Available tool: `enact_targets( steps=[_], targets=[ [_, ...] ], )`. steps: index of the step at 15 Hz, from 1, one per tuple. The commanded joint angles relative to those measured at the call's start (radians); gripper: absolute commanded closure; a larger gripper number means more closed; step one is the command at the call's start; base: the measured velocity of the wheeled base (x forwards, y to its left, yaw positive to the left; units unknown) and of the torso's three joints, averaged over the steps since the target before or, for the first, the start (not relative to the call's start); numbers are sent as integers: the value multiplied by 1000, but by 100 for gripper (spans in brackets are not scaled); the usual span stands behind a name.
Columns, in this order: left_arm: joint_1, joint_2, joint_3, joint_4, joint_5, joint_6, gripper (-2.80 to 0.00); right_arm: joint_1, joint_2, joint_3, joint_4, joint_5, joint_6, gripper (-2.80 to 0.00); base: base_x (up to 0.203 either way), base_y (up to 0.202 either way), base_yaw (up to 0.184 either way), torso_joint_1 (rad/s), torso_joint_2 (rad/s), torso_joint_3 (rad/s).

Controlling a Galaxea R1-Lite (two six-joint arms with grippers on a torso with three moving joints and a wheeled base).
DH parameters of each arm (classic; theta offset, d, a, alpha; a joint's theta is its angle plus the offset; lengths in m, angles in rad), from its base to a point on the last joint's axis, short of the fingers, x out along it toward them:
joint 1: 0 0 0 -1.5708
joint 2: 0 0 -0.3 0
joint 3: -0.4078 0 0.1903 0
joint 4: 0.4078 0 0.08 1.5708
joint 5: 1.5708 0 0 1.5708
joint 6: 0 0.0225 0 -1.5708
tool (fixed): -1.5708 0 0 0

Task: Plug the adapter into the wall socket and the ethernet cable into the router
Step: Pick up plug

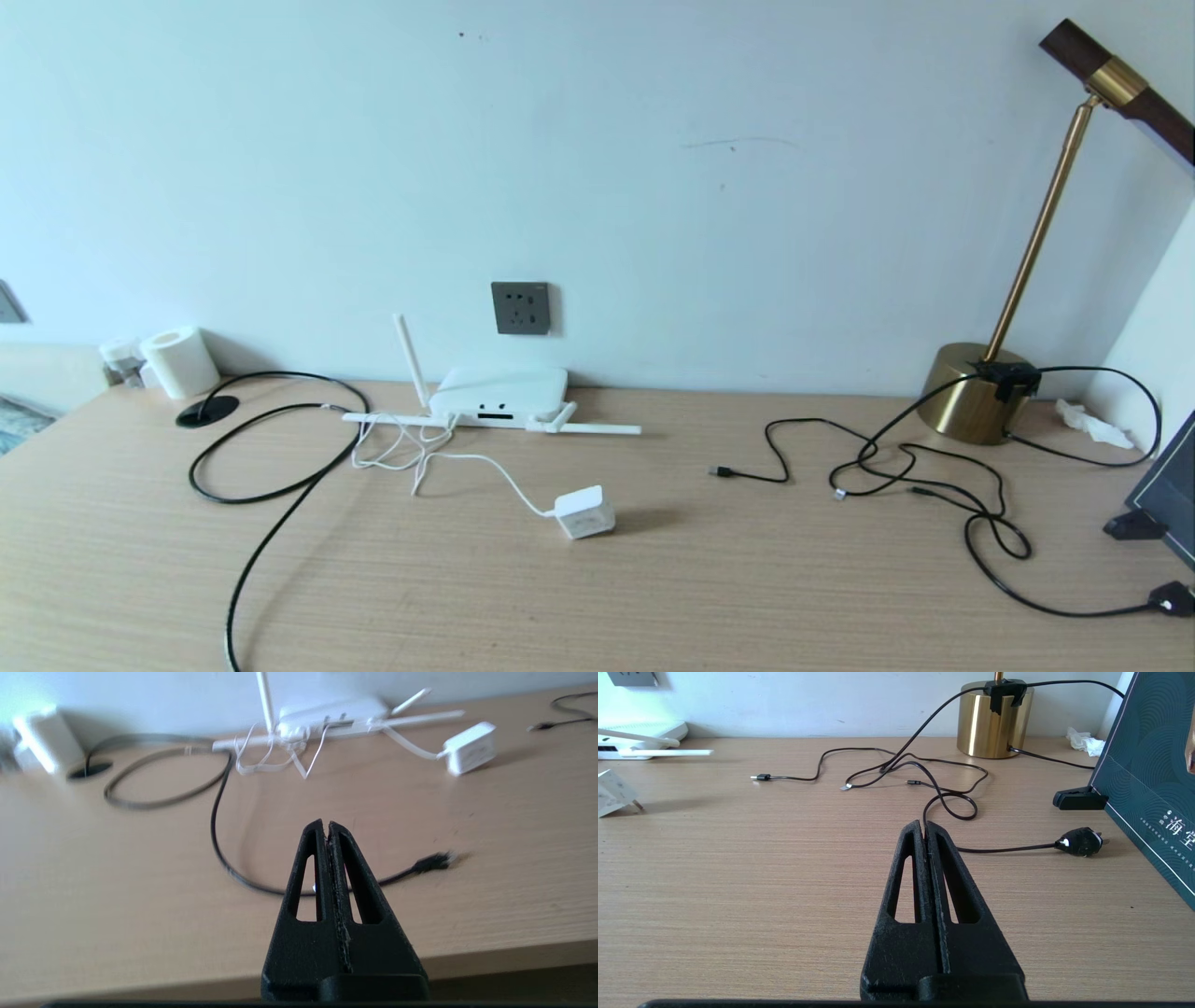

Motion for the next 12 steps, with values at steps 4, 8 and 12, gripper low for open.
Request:
enact_targets(
  steps=[4, 8, 12],
  targets=[
    [-19, 353, -310, 12, -137, -3, 0, 0, 0, 11, 0, 0, 0, 0, 0, 0, 0, 0, 0, 0],
    [-69, 841, -529, -12, -299, -21, -280, 0, 0, 11, 0, 0, 0, 0, 0, 0, 0, 0, 0, 0],
    [-196, 1214, -738, -84, -411, -8, -280, 0, 0, 11, 0, 0, 0, 0, 0, 0, 0, 0, 0, 0]
  ],
)
